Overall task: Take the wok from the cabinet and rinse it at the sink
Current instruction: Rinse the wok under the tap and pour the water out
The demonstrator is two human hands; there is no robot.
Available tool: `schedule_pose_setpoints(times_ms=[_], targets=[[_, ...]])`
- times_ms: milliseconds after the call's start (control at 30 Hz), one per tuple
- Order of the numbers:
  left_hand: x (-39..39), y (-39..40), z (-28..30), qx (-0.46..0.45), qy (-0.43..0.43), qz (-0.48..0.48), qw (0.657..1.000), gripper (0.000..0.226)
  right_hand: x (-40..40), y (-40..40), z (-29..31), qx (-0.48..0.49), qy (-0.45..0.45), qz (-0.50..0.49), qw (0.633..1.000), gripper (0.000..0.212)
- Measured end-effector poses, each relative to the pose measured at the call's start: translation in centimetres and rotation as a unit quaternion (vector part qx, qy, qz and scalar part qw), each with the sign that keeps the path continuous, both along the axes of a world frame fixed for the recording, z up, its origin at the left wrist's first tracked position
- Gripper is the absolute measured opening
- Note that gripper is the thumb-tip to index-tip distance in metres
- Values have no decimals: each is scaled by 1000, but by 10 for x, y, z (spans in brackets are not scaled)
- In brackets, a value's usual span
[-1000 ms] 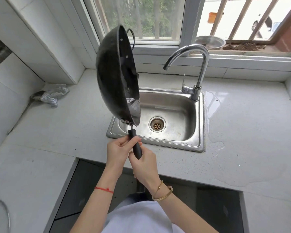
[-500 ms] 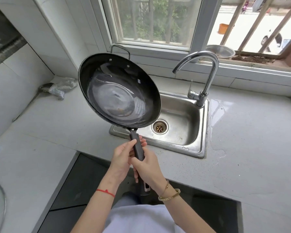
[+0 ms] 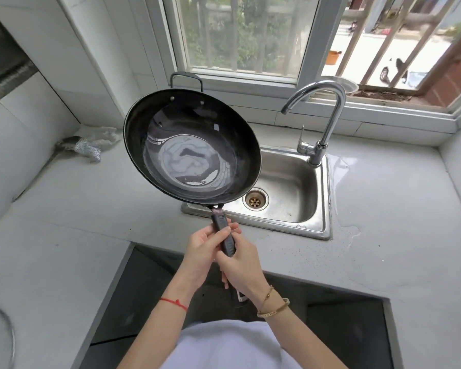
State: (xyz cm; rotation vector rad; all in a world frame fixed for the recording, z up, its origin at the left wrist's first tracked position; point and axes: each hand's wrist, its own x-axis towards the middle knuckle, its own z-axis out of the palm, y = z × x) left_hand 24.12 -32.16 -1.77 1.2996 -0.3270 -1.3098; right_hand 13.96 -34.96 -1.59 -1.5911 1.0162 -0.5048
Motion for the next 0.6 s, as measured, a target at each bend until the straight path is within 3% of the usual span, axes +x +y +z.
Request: schedule_pose_setpoints(times_ms=[333, 600], targets=[[44, 58, 7, -20, -7, -113, 993, 31, 40, 84, 11, -21, 21, -109, 994, 9], [30, 87, 12, -44, 25, -217, 975, 31, 26, 139, 27, -36, 35, -225, 973, 12]])
